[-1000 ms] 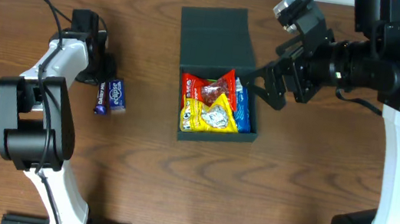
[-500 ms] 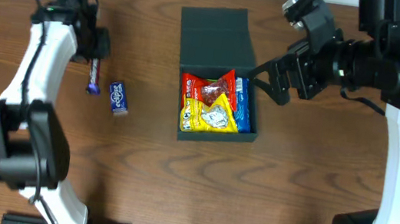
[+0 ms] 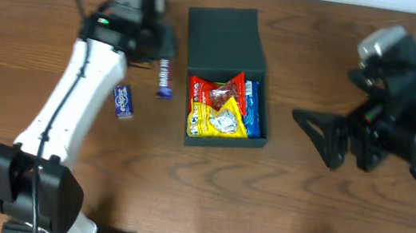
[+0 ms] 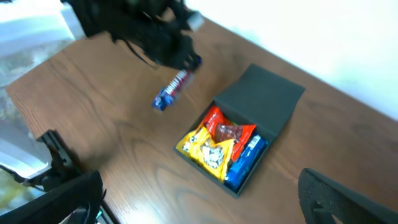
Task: Pack container
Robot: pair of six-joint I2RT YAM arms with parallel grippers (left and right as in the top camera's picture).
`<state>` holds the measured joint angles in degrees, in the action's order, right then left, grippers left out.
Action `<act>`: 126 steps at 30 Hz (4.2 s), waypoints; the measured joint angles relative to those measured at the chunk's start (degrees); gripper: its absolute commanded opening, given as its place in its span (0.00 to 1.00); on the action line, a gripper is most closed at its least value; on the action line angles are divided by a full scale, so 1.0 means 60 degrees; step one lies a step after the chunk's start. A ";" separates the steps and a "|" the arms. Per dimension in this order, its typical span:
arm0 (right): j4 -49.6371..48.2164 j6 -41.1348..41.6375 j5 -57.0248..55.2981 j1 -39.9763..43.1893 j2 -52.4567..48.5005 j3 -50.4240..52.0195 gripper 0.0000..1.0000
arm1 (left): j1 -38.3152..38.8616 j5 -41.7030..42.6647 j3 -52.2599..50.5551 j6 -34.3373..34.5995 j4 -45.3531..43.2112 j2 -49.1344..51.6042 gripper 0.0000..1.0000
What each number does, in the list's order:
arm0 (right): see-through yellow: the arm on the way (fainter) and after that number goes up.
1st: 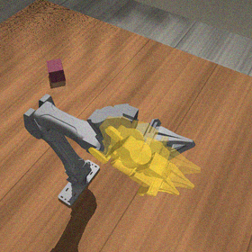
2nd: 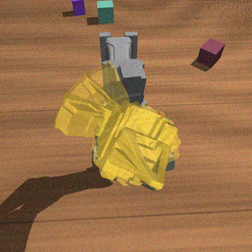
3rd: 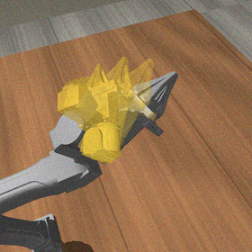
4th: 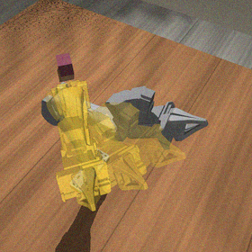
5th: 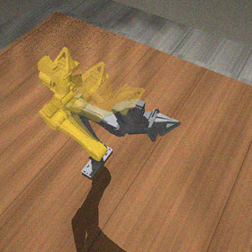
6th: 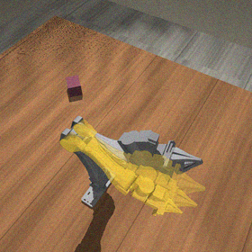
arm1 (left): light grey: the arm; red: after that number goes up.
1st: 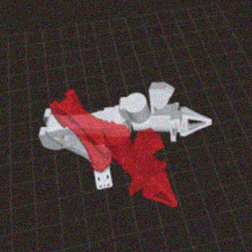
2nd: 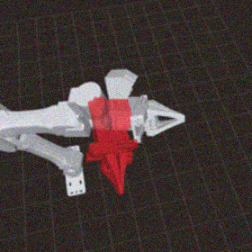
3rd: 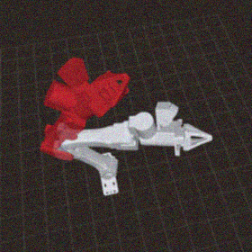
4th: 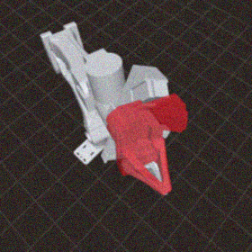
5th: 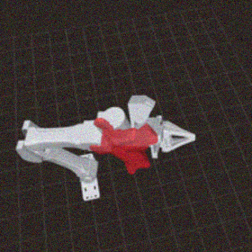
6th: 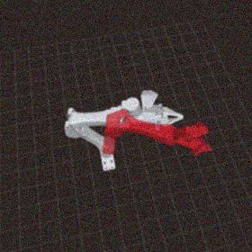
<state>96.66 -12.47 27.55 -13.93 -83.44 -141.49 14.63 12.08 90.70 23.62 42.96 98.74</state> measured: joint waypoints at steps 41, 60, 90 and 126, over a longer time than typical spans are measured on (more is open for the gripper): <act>0.0069 0.0066 -0.0051 0.0000 0.0616 0.0000 0.99 | 0.4962 -0.3657 0.0000 0.4448 -0.2918 0.2550 0.66; 0.0069 0.0069 -0.0066 0.0000 0.0616 0.0000 0.99 | 0.3566 -0.3377 0.0000 0.1104 -0.1439 0.0306 0.73; 0.0066 0.0069 -0.0066 0.0000 0.0612 0.0000 0.99 | -0.1887 -0.2361 -0.3228 -0.0776 0.0517 -0.0688 0.76; 0.0073 0.0069 -0.0066 0.0000 0.0612 0.0000 0.99 | -0.1887 -0.2302 -0.6419 -0.1002 -0.4495 0.0204 0.66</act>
<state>97.10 -12.05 27.16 -13.93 -79.77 -141.49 3.31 -1.74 52.18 17.61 15.99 99.96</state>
